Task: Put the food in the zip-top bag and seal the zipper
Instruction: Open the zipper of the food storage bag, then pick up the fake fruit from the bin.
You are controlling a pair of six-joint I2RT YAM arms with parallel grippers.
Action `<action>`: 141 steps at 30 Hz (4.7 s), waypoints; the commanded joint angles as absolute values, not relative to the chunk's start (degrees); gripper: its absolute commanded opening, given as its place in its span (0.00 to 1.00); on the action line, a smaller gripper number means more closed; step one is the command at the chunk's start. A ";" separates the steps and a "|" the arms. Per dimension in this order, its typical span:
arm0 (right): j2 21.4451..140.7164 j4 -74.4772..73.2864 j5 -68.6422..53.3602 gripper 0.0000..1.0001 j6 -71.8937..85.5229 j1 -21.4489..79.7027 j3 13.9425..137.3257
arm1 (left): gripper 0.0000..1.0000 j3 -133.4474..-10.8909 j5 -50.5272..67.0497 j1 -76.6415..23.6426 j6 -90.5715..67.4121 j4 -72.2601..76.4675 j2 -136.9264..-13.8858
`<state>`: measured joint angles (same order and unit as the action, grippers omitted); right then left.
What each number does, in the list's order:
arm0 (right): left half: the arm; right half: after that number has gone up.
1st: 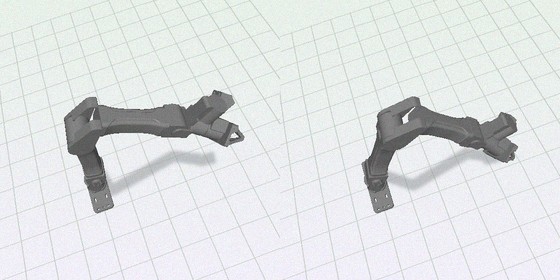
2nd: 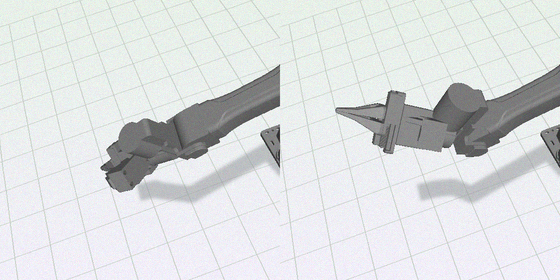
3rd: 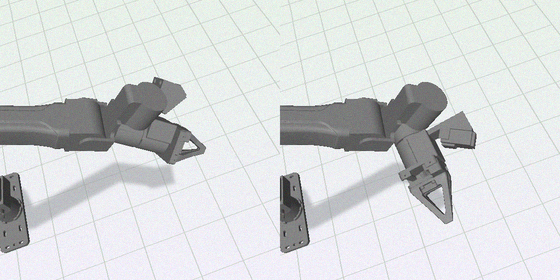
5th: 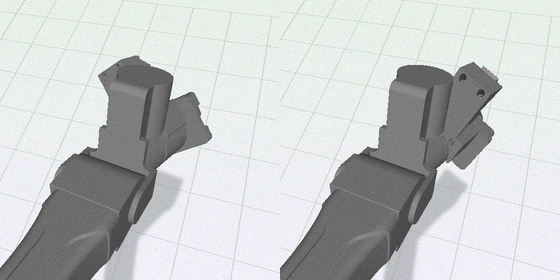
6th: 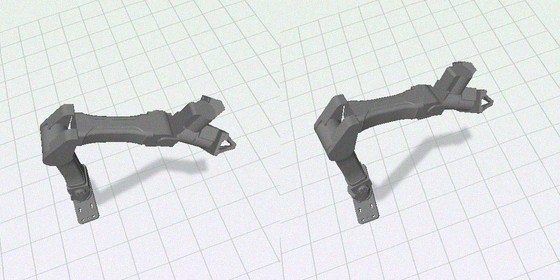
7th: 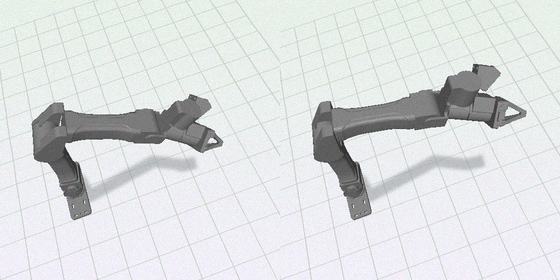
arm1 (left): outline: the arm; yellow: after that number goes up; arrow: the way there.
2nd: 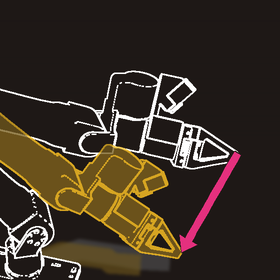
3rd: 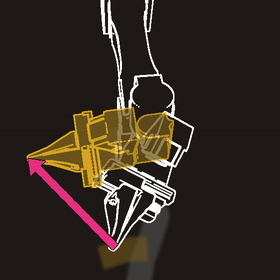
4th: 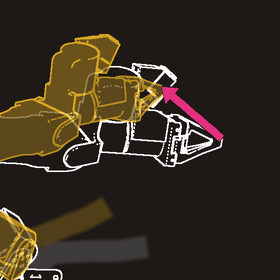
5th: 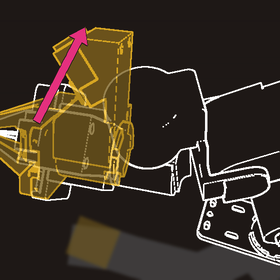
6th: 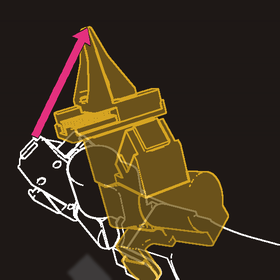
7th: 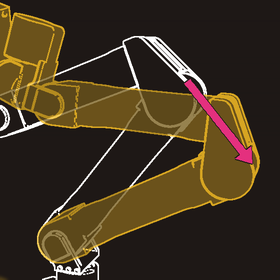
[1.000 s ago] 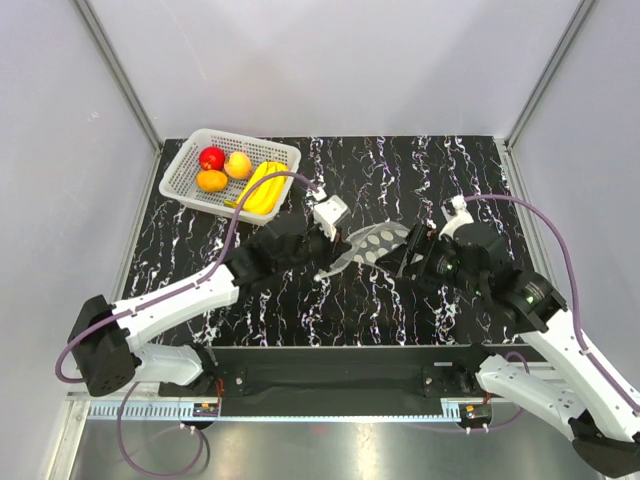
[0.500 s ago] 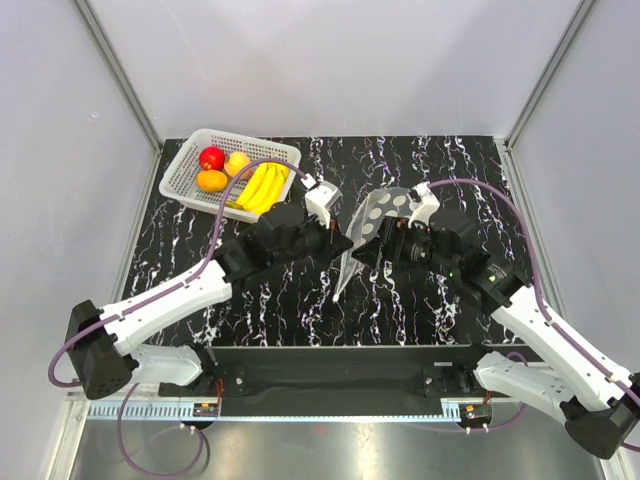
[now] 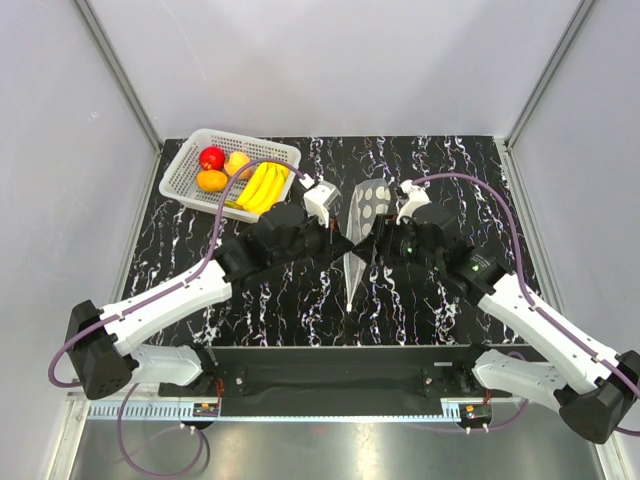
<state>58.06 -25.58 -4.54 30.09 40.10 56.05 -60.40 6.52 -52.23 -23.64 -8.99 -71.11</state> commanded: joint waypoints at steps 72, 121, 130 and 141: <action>91.31 -45.08 26.63 0.00 22.06 44.12 83.31 | 0.40 -59.41 17.58 -36.04 -21.88 4.65 -85.52; 82.79 -66.89 38.94 0.00 18.81 44.12 96.24 | 0.99 -103.79 -1.65 -1.58 -18.72 -45.52 -112.58; 81.04 -65.13 37.88 0.00 18.90 44.03 93.26 | 0.99 -111.27 -8.17 -4.57 -14.59 -59.49 -114.43; 79.54 -64.60 36.65 0.00 19.16 44.12 92.37 | 0.99 -110.66 -4.31 -5.01 -13.45 -60.74 -119.80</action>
